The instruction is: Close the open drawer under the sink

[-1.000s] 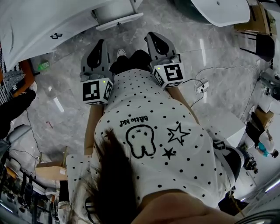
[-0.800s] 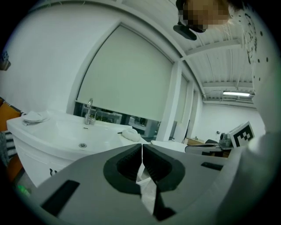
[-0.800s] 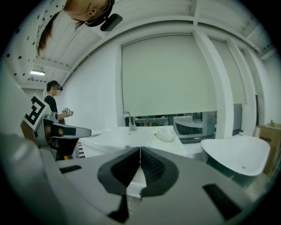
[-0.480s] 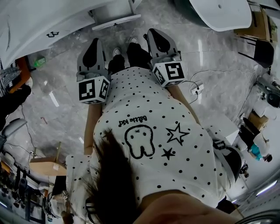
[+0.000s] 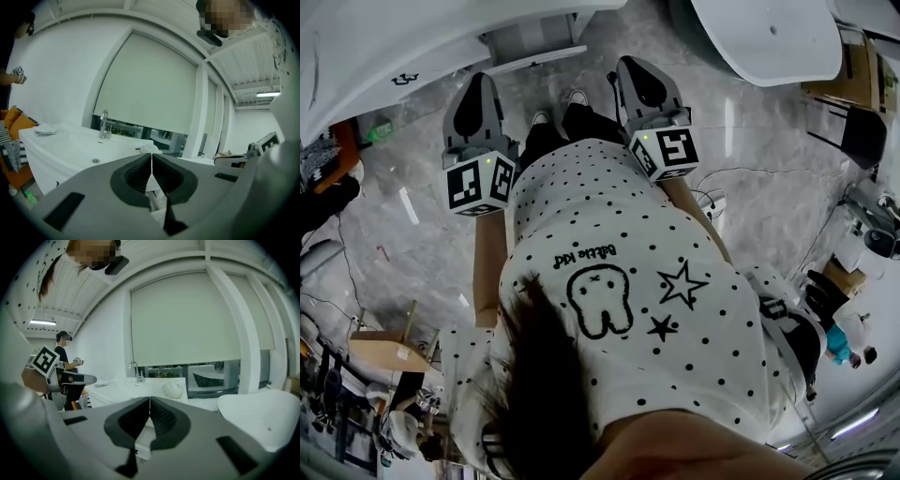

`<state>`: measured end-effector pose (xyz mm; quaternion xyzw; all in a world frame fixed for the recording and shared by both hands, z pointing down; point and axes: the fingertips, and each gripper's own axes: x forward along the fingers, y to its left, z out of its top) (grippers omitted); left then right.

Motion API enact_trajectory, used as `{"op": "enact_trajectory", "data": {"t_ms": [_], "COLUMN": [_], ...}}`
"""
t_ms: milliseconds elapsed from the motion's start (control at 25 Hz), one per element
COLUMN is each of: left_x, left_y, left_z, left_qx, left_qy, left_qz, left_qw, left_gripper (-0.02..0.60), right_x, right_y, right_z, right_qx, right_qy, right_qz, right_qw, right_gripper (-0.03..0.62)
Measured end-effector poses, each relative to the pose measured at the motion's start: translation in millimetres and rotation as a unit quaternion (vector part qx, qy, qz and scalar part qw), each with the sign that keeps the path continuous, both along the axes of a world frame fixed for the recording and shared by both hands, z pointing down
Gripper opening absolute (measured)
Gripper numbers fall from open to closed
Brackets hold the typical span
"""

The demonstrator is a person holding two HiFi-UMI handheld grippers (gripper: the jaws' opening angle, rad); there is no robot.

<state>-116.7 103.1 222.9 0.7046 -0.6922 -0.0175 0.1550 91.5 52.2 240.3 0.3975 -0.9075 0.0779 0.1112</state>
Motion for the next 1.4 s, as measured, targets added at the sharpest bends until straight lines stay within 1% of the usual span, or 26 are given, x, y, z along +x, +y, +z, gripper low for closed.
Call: {"op": "enact_trajectory", "data": {"t_ms": [120,200,320,440,560,680,800,920,1120,1320,1360,1400], "left_x": [33,47,43,56,64,66,68,69,68,75,76,76], "left_y": [-45,-63,-62,-75,-83,-81,-77,-75,-72,-69,-70,-72], "left_z": [-4,-3,2,11,15,21,29,43,84,142,154,166], "left_qx": [0.003,0.004,0.001,-0.009,-0.019,-0.032,-0.049,-0.073,-0.134,-0.193,-0.204,-0.215], "left_qy": [-0.012,-0.017,-0.02,-0.026,-0.034,-0.047,-0.05,-0.056,-0.063,-0.045,-0.042,-0.041], "left_qz": [-0.024,-0.038,-0.053,-0.057,-0.053,-0.044,-0.037,-0.036,-0.029,-0.019,-0.02,-0.021], "left_qw": [0.9996,0.9991,0.9984,0.998,0.9979,0.9974,0.9969,0.9951,0.9886,0.98,0.9778,0.9756], "left_gripper": [0.013,0.012,0.012,0.013,0.012,0.012,0.011,0.009,0.011,0.016,0.037,0.087], "right_x": [43,60,58,72,77,72,70,73,75,69,66,63], "right_y": [-52,-74,-76,-94,-106,-106,-105,-103,-99,-90,-88,-86], "right_z": [-2,0,5,11,14,15,14,13,15,20,21,23], "right_qx": [0.003,0.001,-0.003,-0.009,-0.016,-0.017,-0.016,-0.017,-0.015,-0.014,-0.014,-0.014], "right_qy": [-0.006,-0.008,-0.006,-0.006,-0.008,-0.004,-0.008,-0.007,0.003,0.029,0.033,0.035], "right_qz": [-0.013,-0.024,-0.042,-0.05,-0.054,-0.061,-0.061,-0.062,-0.067,-0.093,-0.101,-0.108], "right_qw": [1.0,1.0,0.999,0.999,0.998,0.998,0.998,0.998,0.998,0.995,0.994,0.993], "right_gripper": [0.014,0.014,0.014,0.014,0.014,0.014,0.014,0.014,0.014,0.014,0.014,0.014]}}
